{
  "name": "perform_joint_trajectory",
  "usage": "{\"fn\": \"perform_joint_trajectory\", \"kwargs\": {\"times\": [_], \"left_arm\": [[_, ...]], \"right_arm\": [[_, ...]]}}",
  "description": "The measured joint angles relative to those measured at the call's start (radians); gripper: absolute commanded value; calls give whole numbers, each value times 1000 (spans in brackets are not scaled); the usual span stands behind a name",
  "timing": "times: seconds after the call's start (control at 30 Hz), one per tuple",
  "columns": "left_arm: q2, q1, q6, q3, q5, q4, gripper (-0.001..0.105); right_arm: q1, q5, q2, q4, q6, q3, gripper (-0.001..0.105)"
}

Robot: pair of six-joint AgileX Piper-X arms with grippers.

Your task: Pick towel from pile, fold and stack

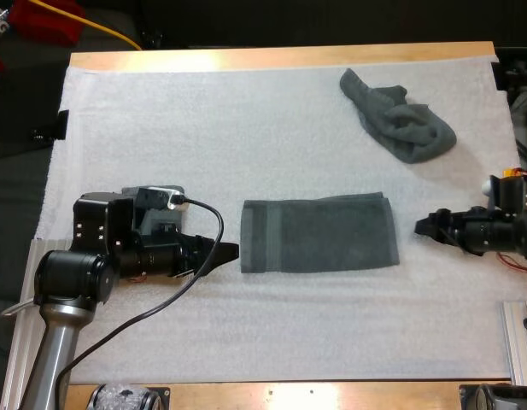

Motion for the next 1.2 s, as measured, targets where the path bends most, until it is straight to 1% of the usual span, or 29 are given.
{"fn": "perform_joint_trajectory", "kwargs": {"times": [0.07, 0.2, 0.43, 0.53, 0.73, 0.93, 1.03, 1.2], "left_arm": [[0, 0, 0, 0, 0, 8, 63], [0, 0, 0, 0, 0, 10, 63], [0, 0, 0, 0, 0, 10, 63], [0, 0, 0, 0, 0, 10, 63], [0, 0, 0, 0, 0, 10, 63], [0, 0, 0, 0, 0, 10, 63], [0, 0, 0, 0, 0, 10, 63], [0, 0, 0, 0, 0, 10, 63]], "right_arm": [[0, -55, 84, -39, 0, -2, 65], [0, -92, 169, -76, 0, -2, 65], [0, -176, 263, -127, 8, -2, 65], [0, -205, 287, -147, 34, -2, 65], [19, -214, 308, -172, 66, -2, 65], [75, -214, 326, -195, 106, -8, 65], [104, -200, 334, -203, 139, -15, 65], [155, -183, 340, -213, 165, -25, 65]]}}
